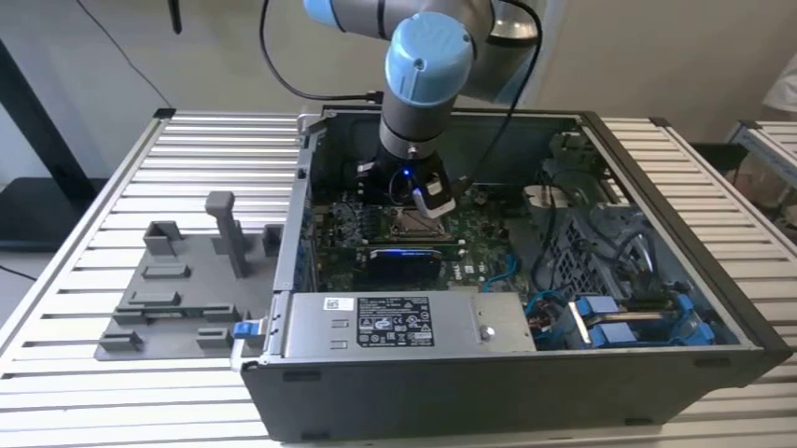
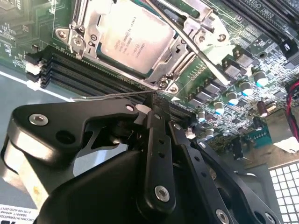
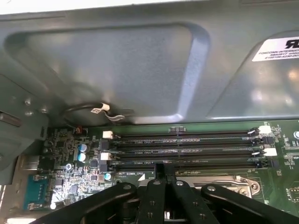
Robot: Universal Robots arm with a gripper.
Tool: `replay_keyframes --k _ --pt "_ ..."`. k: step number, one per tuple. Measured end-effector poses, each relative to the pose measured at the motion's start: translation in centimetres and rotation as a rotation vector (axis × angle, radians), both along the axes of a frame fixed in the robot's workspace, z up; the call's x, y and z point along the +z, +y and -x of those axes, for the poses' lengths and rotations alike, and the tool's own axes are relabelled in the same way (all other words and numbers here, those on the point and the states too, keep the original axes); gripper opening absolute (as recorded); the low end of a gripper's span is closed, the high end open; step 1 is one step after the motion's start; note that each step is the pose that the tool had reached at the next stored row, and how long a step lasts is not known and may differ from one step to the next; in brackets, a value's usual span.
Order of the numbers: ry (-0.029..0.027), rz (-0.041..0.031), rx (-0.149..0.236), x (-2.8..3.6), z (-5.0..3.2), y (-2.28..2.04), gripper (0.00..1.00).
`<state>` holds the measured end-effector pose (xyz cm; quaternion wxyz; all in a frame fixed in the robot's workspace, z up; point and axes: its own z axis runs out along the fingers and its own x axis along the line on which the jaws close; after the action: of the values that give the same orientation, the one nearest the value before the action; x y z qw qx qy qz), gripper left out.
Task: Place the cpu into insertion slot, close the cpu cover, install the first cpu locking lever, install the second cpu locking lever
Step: 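Install the first cpu locking lever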
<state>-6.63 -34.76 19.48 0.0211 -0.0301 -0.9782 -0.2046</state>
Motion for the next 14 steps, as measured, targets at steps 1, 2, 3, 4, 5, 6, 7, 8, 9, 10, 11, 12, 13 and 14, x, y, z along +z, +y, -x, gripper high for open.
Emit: replay_keyframes --k 1,2,3,4,5,6,7,8,9,10,11,12,13,14 --pt "0.0000 -0.0001 0.000 -0.04 -0.07 0.00 0.11" --pt "-0.0001 -0.0001 0.000 -0.07 -0.15 -0.01 0.11" --pt "-0.0002 -0.0003 0.000 -0.11 -0.24 -0.02 0.11" --pt "-0.0001 -0.0001 0.000 -0.14 -0.34 -0.03 0.11" --pt "0.0000 0.0000 0.000 -0.16 -0.43 -0.04 0.11" --pt "0.0000 0.0000 0.000 -0.20 -0.53 -0.04 0.11" --pt "0.0000 0.0000 0.000 -0.23 -0.62 -0.04 0.11" --pt "-0.0001 -0.0001 0.000 -0.26 -0.71 -0.05 0.11" --pt "-0.0001 -0.0002 0.000 -0.29 -0.82 -0.05 0.11" --pt "-0.0001 -0.0001 0.000 -0.31 -0.93 -0.05 0.11" --pt "-0.0001 -0.0001 0.000 -0.33 -1.03 -0.05 0.11" --pt "0.0000 0.0000 0.000 -0.35 -1.15 -0.05 0.11" --pt "-0.0001 0.0000 0.000 -0.38 -1.27 -0.05 0.11" --pt "-0.0002 -0.0001 0.000 -0.40 -1.40 -0.05 0.11"
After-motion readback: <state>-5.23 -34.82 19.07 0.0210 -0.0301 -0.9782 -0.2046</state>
